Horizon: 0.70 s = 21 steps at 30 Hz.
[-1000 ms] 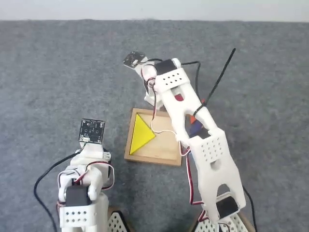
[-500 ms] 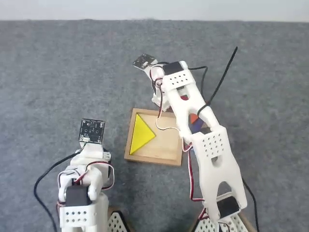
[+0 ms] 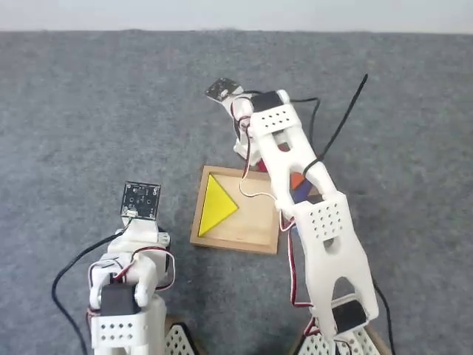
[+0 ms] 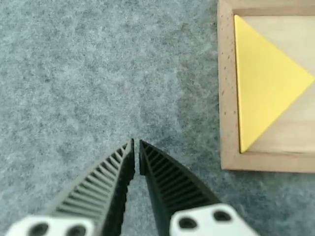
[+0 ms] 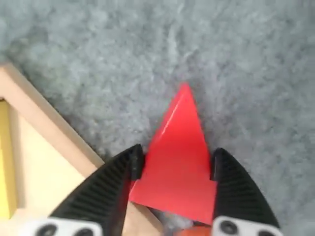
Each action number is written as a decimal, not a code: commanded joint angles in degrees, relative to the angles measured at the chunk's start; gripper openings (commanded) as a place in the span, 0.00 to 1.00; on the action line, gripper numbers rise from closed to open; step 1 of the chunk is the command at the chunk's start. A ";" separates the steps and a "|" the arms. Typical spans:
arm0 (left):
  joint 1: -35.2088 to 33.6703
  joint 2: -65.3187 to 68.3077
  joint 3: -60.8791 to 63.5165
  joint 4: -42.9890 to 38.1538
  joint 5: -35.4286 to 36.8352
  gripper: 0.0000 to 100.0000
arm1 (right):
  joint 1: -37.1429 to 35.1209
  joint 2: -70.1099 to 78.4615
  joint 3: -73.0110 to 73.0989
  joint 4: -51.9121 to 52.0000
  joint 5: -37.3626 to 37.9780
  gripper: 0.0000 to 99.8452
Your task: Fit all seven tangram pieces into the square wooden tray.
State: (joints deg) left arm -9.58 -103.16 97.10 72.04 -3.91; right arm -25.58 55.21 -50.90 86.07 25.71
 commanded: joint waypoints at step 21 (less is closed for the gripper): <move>0.26 -0.88 -0.57 0.18 -0.09 0.02 | 7.52 1.89 -12.66 1.19 -0.35 0.29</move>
State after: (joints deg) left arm -9.58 -103.16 97.10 72.04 -3.91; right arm -21.19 57.58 -58.20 90.81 29.05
